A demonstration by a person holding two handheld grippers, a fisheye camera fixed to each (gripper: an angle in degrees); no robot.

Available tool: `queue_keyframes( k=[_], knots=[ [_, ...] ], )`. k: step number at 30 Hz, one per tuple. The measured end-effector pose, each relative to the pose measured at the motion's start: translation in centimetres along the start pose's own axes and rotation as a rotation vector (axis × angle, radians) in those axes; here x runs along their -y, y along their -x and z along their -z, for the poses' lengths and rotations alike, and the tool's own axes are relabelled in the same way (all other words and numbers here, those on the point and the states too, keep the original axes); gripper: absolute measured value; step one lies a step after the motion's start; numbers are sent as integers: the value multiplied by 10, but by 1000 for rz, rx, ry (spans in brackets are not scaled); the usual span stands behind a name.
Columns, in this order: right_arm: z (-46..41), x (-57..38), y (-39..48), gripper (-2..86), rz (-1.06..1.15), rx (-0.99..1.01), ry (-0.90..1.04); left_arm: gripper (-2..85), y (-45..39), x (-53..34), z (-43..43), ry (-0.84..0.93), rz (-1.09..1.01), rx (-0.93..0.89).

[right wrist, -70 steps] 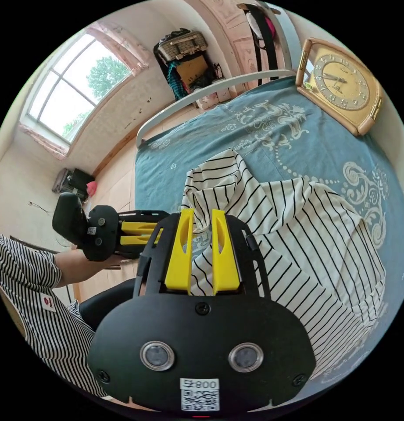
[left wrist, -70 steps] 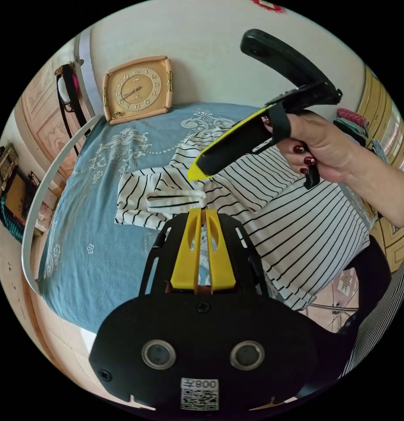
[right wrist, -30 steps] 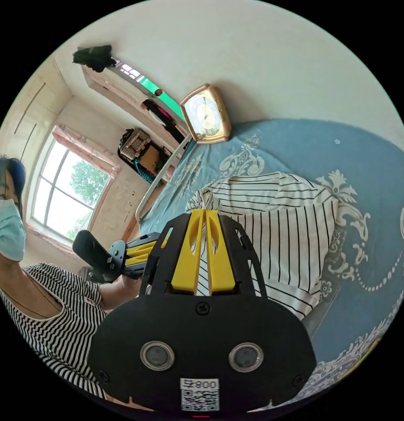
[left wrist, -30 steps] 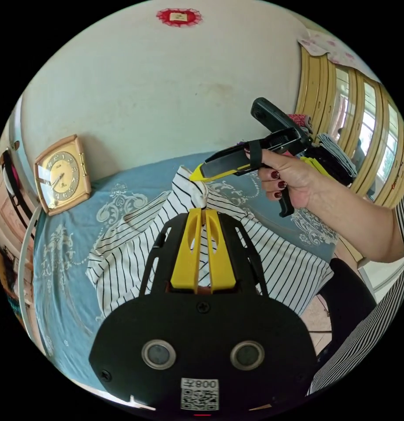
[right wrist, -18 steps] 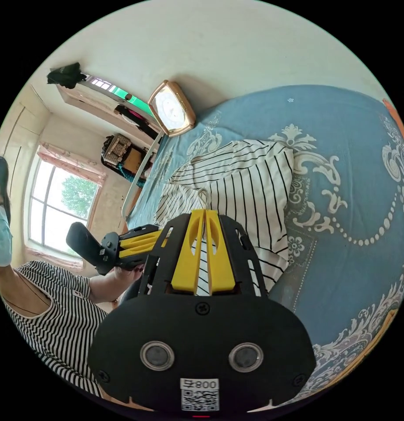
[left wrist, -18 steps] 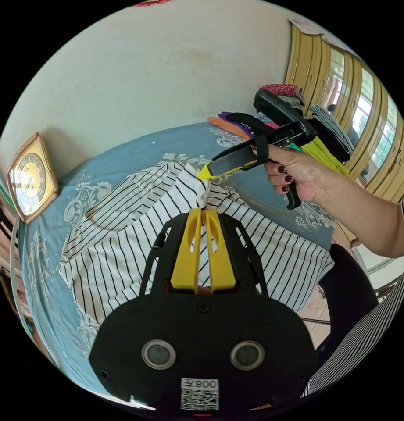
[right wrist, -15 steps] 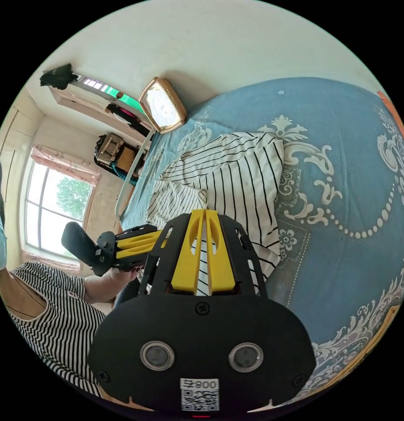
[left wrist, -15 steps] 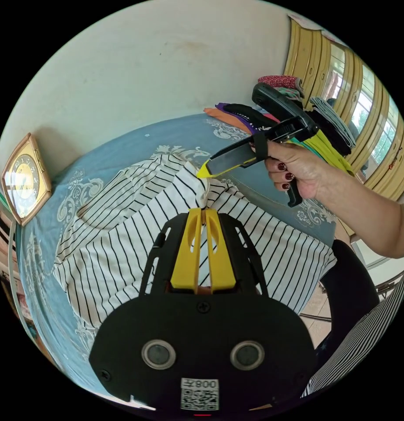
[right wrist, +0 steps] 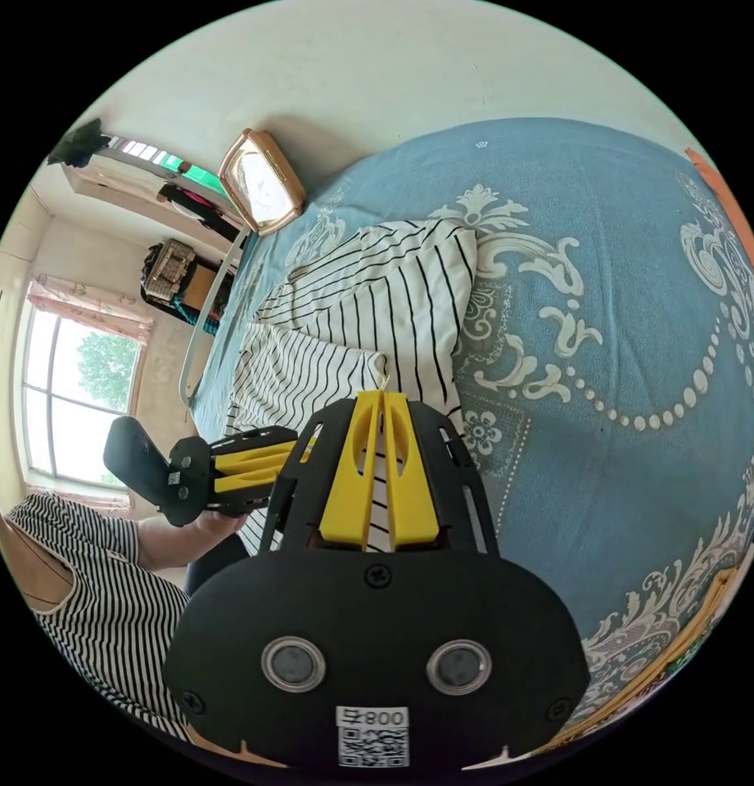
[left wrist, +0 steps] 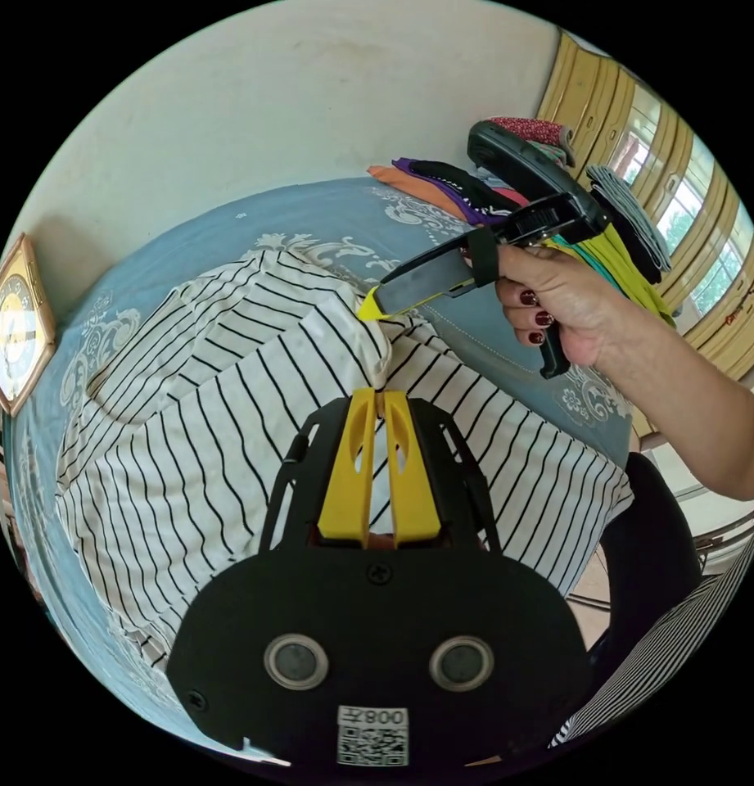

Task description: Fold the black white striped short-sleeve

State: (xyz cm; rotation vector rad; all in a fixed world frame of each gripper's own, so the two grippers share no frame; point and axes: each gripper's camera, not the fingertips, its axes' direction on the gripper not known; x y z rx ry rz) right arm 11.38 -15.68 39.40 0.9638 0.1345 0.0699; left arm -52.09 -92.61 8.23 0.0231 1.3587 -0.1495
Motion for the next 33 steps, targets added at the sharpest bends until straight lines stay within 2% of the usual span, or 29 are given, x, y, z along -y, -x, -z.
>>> queue_keyframes(
  k=[5, 8, 10, 13, 15, 18, 21, 24, 26, 29, 33],
  knots=[
    [-17, 11, 1, 2, -42, -6, 34, 24, 5, -9, -28, 30, 27, -25],
    [-13, 13, 16, 1, -51, -42, -7, 26, 8, -21, -28, -5, 32, -32],
    [-10, 15, 36, 1, -63, -157, -44, 27, 10, -29, -28, -36, 40, -34],
    [-16, 20, 69, 0, -1, -168, -103, 30, 15, -42, -47, 24, 54, -63],
    [-33, 30, 88, 0, 54, -153, -58, 32, 20, -51, -46, -9, 60, -70],
    [-74, 49, 101, 1, 57, -269, 87, 35, 29, -73, -38, -53, 74, -86],
    [-74, 59, 119, 1, 37, -259, 45, 39, 50, -112, -17, -102, 126, -58],
    [-74, 66, 158, 2, 81, -249, -21, 43, 90, -172, 8, -135, 265, 36],
    [-84, 77, 191, 4, 150, -190, -34, 49, 132, -227, 28, -163, 444, 106],
    [-120, 107, 259, 10, 320, -101, 1, 67, 178, -289, 46, -206, 628, 161],
    [-184, 161, 352, 32, 502, -44, 94, 97, 219, -338, 46, -184, 730, 184]
  ],
)
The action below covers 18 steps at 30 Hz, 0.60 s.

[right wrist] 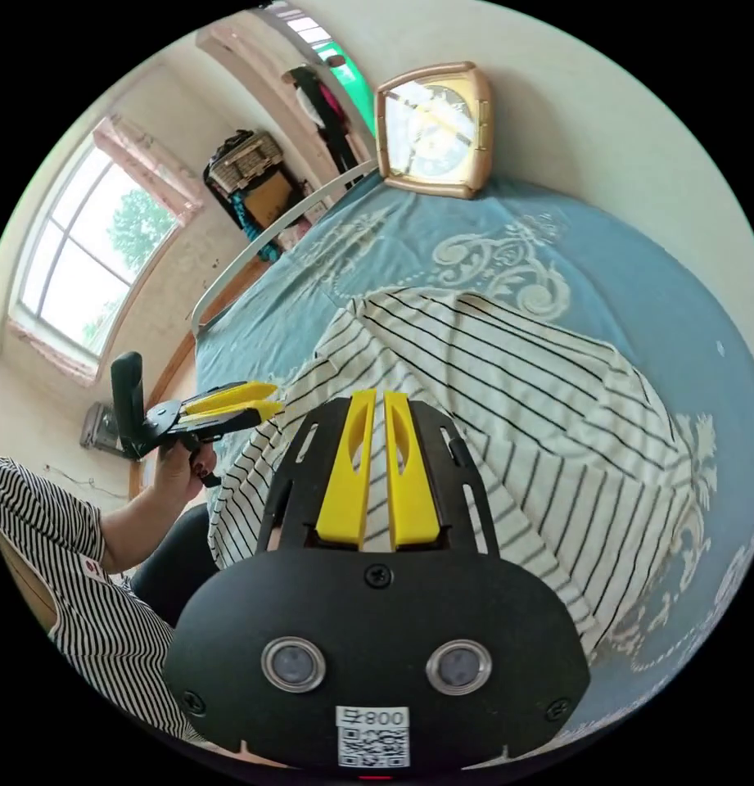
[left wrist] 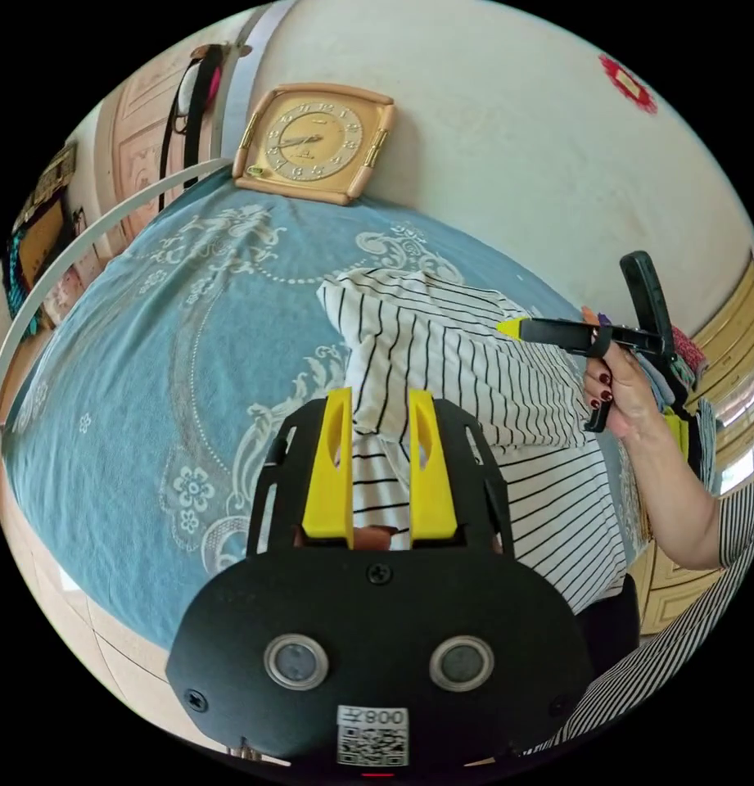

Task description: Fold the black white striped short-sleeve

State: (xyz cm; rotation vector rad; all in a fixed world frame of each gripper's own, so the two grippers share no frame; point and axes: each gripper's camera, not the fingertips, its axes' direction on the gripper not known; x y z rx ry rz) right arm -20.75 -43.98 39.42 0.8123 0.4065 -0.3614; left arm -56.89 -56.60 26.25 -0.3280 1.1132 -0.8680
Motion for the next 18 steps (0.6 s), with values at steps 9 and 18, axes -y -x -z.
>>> queue_keyframes(
  k=[9, 18],
  knots=[
    [-90, 149, 105, 56, 245, -102, 154, 83, 84, -41, -33, 27, 83, -97],
    [-147, 209, 163, 48, 320, -326, 289, 74, 141, -72, -45, 24, 103, -172]
  ],
)
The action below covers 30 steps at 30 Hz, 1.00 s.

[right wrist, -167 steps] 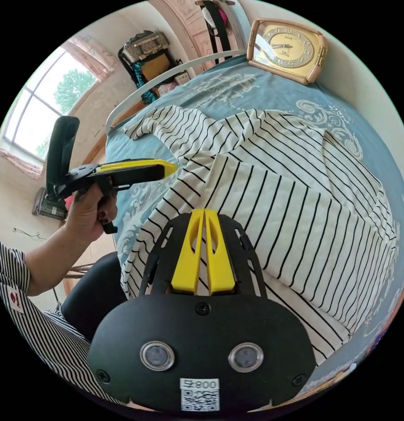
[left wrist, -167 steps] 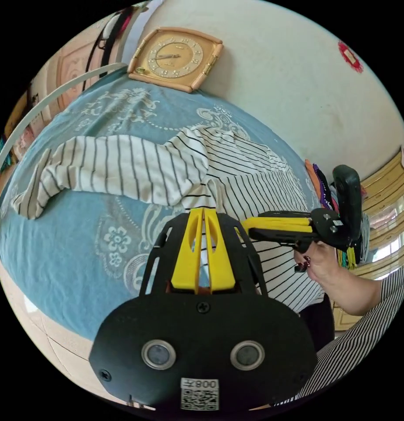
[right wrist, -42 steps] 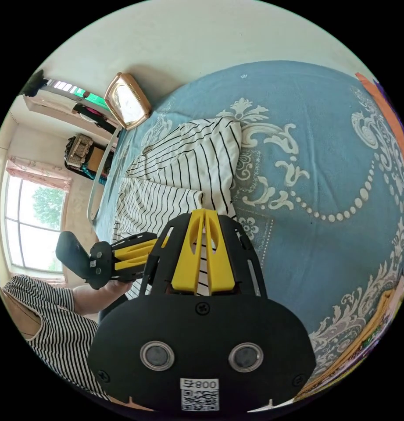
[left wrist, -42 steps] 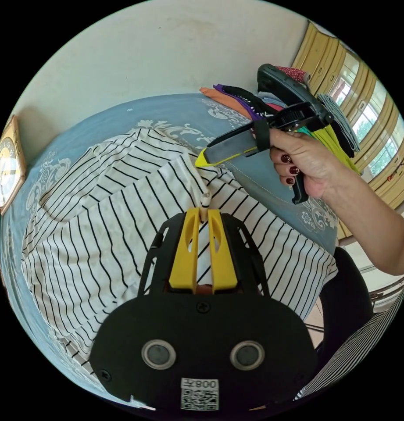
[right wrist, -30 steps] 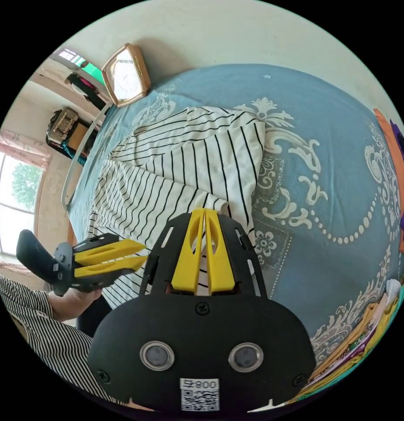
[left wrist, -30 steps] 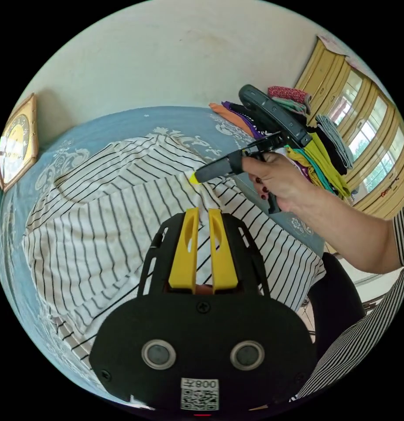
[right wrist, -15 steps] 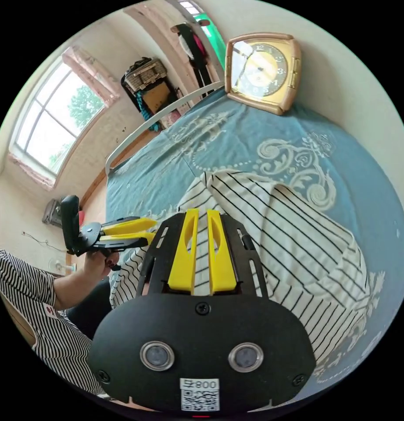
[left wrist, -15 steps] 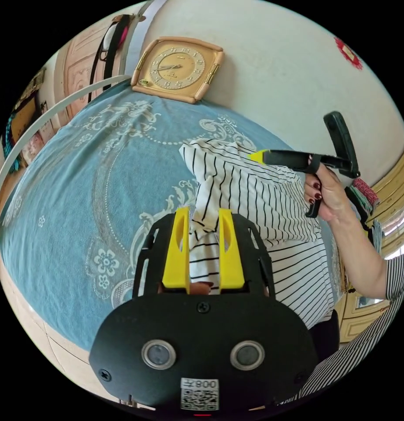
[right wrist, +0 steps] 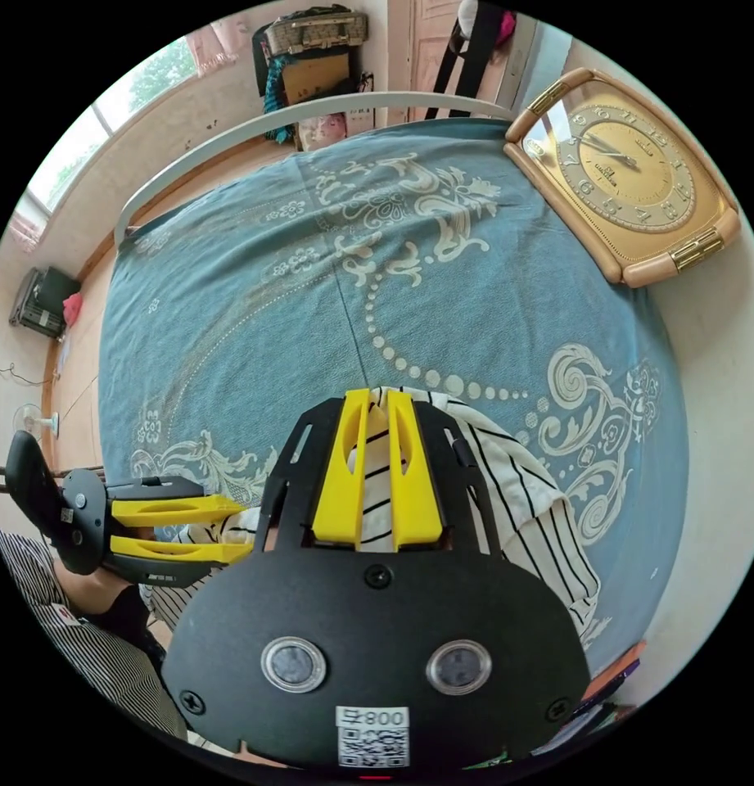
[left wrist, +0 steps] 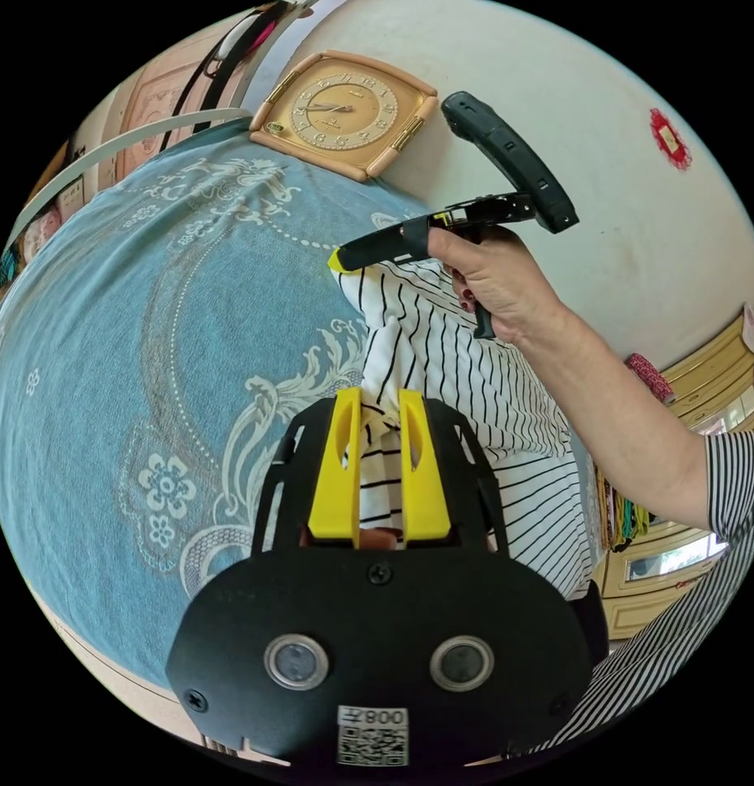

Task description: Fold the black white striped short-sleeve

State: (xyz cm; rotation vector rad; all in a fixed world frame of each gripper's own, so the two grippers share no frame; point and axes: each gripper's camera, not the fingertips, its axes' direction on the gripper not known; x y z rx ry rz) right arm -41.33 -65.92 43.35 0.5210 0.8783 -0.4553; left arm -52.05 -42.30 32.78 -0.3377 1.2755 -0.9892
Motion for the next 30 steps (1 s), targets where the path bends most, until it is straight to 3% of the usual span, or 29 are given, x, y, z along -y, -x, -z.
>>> queue_keyframes(
  k=[3, 9, 12, 18, 22, 26, 30],
  knots=[
    [5, 10, 6, 25, -7, -21, -5, 62, 19, -6, -2, 11, 0, -55],
    [46, 8, -24, 10, -154, 226, -219, 38, 44, -21, 4, -18, -12, -80],
    [48, 10, -37, 8, -195, 298, -227, 36, 54, -26, 7, -29, -13, -81],
    [25, 19, -38, 6, -204, 324, -118, 44, 73, -33, 1, 10, 23, -99],
    [50, 8, -41, 2, -237, 241, -196, 52, 81, -39, 7, -14, 30, -119],
    [78, -14, -35, 1, -193, 265, -269, 37, 71, -45, 33, -152, -16, -70],
    [70, -38, -2, 2, -97, 182, -197, 19, 59, -43, 26, -85, -72, -72]
  ],
)
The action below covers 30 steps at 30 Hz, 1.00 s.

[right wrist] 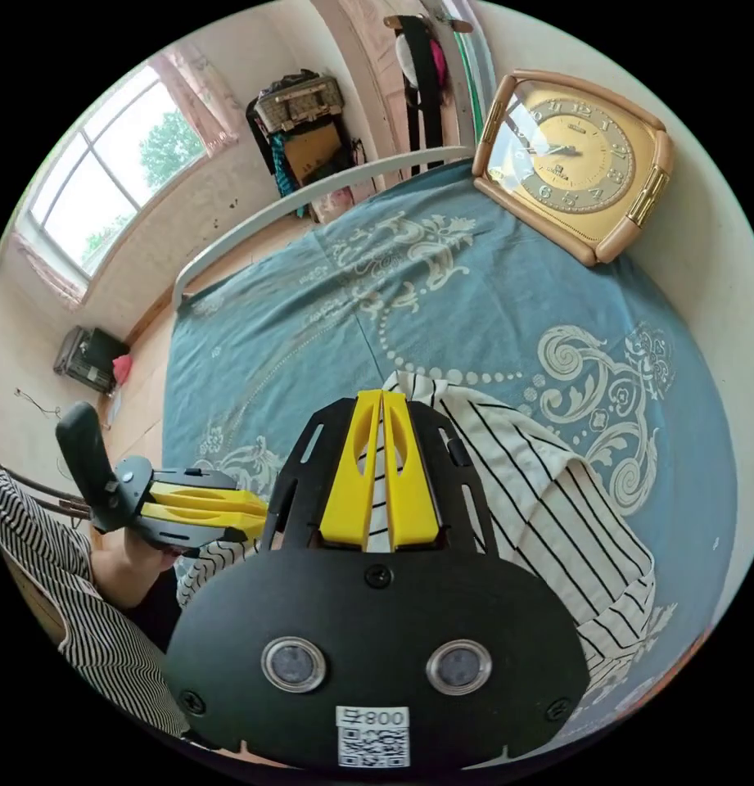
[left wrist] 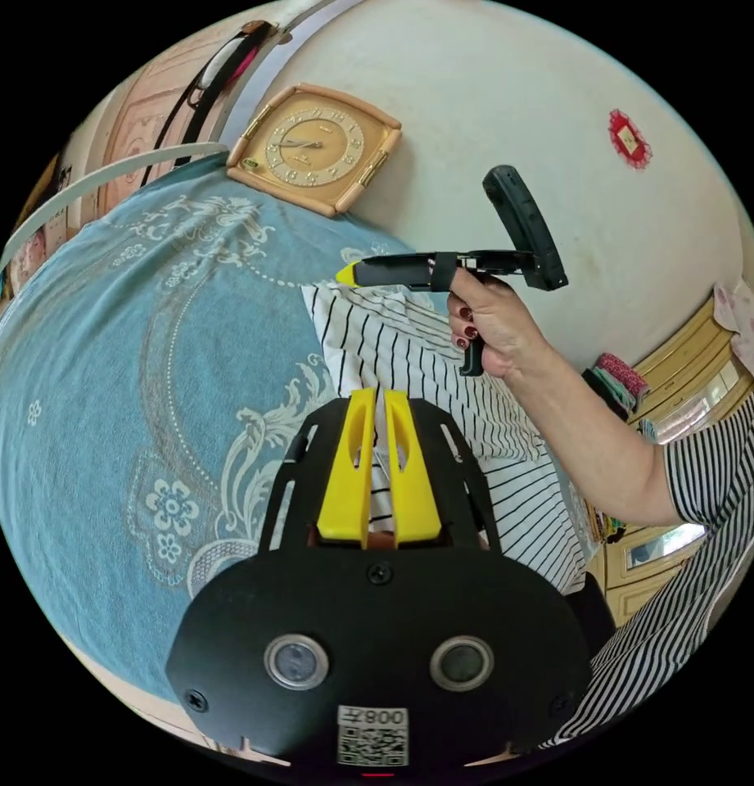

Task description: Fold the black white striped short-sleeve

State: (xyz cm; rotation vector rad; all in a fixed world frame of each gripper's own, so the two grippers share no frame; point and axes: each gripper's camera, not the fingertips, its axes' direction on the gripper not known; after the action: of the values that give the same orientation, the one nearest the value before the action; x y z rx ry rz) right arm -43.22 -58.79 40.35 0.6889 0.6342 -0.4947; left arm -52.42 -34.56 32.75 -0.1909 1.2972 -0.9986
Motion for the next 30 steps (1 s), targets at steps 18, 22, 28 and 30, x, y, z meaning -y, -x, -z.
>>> queue_keyframes(
  k=[18, 22, 28, 30],
  knots=[
    [89, -196, -24, 2, -228, -76, -13, 2, -39, 5, -8, 187, -86, 99],
    [122, -287, -32, 2, -369, -177, 46, 2, -52, 5, 8, 146, -95, 76],
    [128, -388, -49, 2, -500, -241, 88, 2, -70, 5, 7, 206, -128, 128],
    [133, -400, -51, 2, -509, -233, 101, 2, -74, 5, 12, 204, -128, 131]
  ],
)
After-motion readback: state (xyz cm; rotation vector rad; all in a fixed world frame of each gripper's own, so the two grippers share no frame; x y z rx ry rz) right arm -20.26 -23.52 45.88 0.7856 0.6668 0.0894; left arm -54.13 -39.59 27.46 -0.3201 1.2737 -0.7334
